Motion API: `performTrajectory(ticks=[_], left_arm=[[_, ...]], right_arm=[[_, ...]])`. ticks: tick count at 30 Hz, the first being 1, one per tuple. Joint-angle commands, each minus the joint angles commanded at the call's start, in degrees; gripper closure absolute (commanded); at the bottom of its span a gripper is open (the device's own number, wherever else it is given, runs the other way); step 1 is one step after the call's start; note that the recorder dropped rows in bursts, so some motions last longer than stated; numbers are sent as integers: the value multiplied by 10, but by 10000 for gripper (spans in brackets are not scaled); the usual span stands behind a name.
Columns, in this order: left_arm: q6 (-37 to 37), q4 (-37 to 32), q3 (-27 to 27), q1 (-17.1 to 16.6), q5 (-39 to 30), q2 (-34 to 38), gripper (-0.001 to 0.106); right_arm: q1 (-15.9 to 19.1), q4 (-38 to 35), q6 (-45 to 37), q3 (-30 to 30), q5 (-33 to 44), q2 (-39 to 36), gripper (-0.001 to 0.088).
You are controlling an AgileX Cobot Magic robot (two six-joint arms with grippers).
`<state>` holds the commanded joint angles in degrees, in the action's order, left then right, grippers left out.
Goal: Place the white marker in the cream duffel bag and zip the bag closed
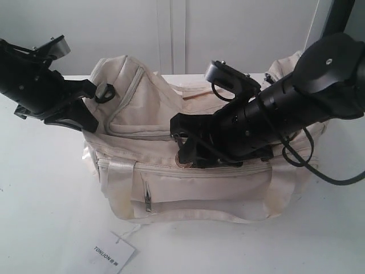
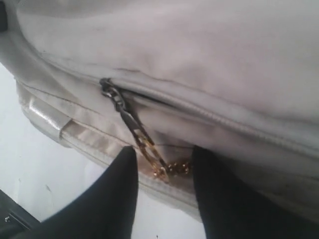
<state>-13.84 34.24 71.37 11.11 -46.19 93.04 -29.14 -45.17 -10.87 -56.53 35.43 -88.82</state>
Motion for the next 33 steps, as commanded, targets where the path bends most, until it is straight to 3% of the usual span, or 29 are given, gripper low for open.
performTrajectory(ticks=[6,7,8,9,10,15,21,26,33], left_arm=[[0,0,0,0,0,0,1053],[0,0,0,0,0,0,1053],[0,0,0,0,0,0,1053],[0,0,0,0,0,0,1053],[0,-1,0,0,0,0,1053],[0,-9,0,0,-1,0,1053],[-1,-18,0,0,-1,0,1053],[-3,-23,0,0,-1,0,1053],[-3,-24,0,0,-5,0,1053]], right_arm=[[0,-45,-48,0,9,-4,539],[0,-45,-50,0,11,-4,581],[0,-43,-51,0,16,-4,704],[0,-43,-51,0,18,-4,759],[0,-41,-51,0,20,-3,870],[0,-27,-50,0,23,28,868],[0,79,-20,0,34,97,868],[0,196,60,0,41,132,868],[0,223,72,0,53,137,868]])
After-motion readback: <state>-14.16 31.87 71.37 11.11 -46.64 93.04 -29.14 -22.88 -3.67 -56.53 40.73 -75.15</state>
